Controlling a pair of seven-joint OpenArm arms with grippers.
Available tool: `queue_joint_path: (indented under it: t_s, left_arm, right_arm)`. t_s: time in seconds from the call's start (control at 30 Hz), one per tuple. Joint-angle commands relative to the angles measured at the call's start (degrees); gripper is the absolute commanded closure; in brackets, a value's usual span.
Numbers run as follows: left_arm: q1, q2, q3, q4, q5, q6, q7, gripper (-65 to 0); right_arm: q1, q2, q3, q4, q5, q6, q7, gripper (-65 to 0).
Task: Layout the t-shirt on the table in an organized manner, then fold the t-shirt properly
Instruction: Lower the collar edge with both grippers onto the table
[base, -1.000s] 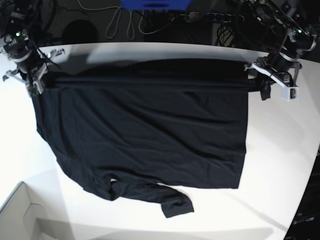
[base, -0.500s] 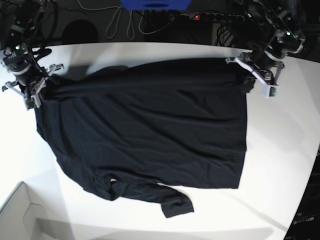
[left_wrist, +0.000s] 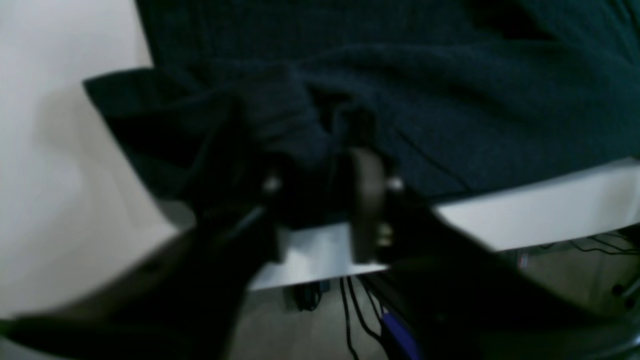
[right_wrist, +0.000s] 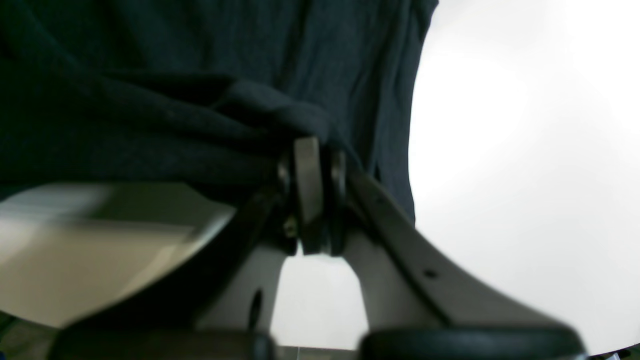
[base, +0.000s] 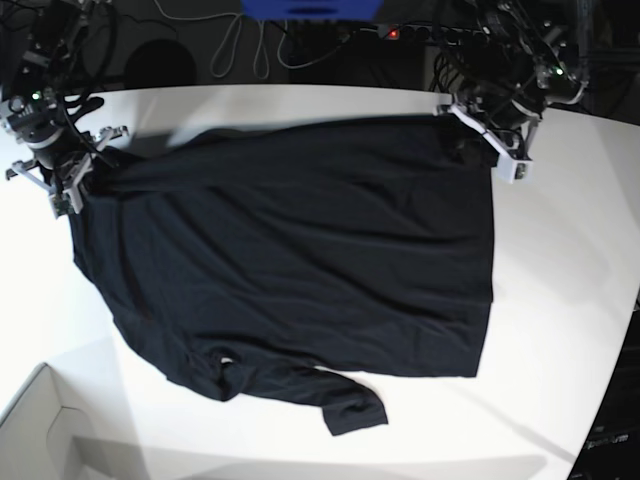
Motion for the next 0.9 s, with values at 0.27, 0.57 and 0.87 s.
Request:
queue_joint_path:
  t_s: [0.27,0.57,0.87]
  left_arm:
    - [4.25,-0.23,-1.43,4.7,-4.09,0.12,-0.78,-54.8]
    - [3.28,-0.23,-6.18,4.35,-4.0,0.12,-0.78,-56.7]
    - [1.26,-0.23,-6.09,-3.47,-4.0,0.12,-0.78,-56.7]
  right_arm:
    - [0.1,0.67,0.42,0.89,0.43,-0.64,1.03,0.0]
    - [-1.48,0.67,0.42,1.5,0.34,-0.64,1.03,-25.6]
    - [-7.63,-3.29,0.86,8.18,0.43,-0.64,1.03,-38.8]
